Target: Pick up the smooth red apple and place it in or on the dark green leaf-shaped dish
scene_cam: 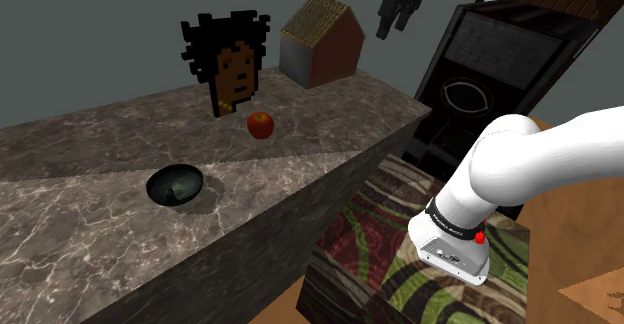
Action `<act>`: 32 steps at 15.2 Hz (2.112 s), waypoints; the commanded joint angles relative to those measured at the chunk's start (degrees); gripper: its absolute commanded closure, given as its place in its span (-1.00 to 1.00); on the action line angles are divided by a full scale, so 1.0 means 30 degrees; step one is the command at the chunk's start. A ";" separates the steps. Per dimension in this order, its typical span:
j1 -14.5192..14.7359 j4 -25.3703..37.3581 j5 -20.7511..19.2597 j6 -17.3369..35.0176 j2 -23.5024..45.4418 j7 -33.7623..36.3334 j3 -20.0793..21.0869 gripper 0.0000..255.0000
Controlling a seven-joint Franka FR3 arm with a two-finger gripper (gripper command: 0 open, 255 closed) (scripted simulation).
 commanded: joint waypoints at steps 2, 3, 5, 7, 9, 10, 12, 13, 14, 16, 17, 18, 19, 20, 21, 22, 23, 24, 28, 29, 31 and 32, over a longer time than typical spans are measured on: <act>0.0051 -0.0432 0.0091 0.0676 0.0113 0.0360 0.0279 -1.00; 0.0101 -0.0835 0.0177 0.1356 0.0261 0.0719 0.0561 -1.00; 0.0202 -0.1555 0.0323 0.2730 0.0658 0.1442 0.1129 -1.00; 0.0290 -0.2156 0.0433 0.4119 0.1193 0.2173 0.1707 -1.00; 0.0355 -0.2634 0.0496 0.5514 0.1866 0.2918 0.2298 -1.00; 0.0377 -0.2825 0.0505 0.6212 0.2253 0.3299 0.2597 -1.00; 0.0388 -0.3110 0.0471 0.7601 0.3123 0.4083 0.3209 -1.00; 0.0383 -0.3203 0.0418 0.8288 0.3605 0.4492 0.3515 -1.00; 0.0359 -0.3263 0.0343 0.8968 0.4117 0.4911 0.3829 -1.00; 0.0267 -0.3281 0.0104 1.0298 0.5224 0.5794 0.4471 -1.00; 0.0197 -0.3239 -0.0067 1.0942 0.5816 0.6263 0.4797 -1.00; 0.0112 -0.3163 -0.0279 1.1570 0.6433 0.6754 0.5127 -1.00; 0.0008 -0.3052 -0.0535 1.2178 0.7072 0.7270 0.5462 -1.00; -0.0111 -0.2906 -0.0841 1.2763 0.7732 0.7815 0.5799 -1.00; -0.0243 -0.2726 -0.1203 1.3322 0.8414 0.8392 0.6135 -1.00; -0.0392 -0.2511 -0.1622 1.3851 0.9114 0.9003 0.6475 -1.00; -0.0554 -0.2259 -0.2106 1.4347 0.9833 0.9651 0.6813 -1.00; -0.0714 -0.1972 -0.2660 1.4804 1.0570 1.0342 0.7137 -1.00; -0.1219 -0.0444 -0.5566 1.6164 1.3693 1.3503 0.8193 -1.00; -0.1269 0.0034 -0.6429 1.6371 1.4509 1.4362 0.8365 -1.00; -0.1162 0.0985 -0.8029 1.6609 1.5993 1.5905 0.8470 -1.00; -0.1133 0.1000 -0.8261 1.6782 1.6223 1.6060 0.8377 -1.00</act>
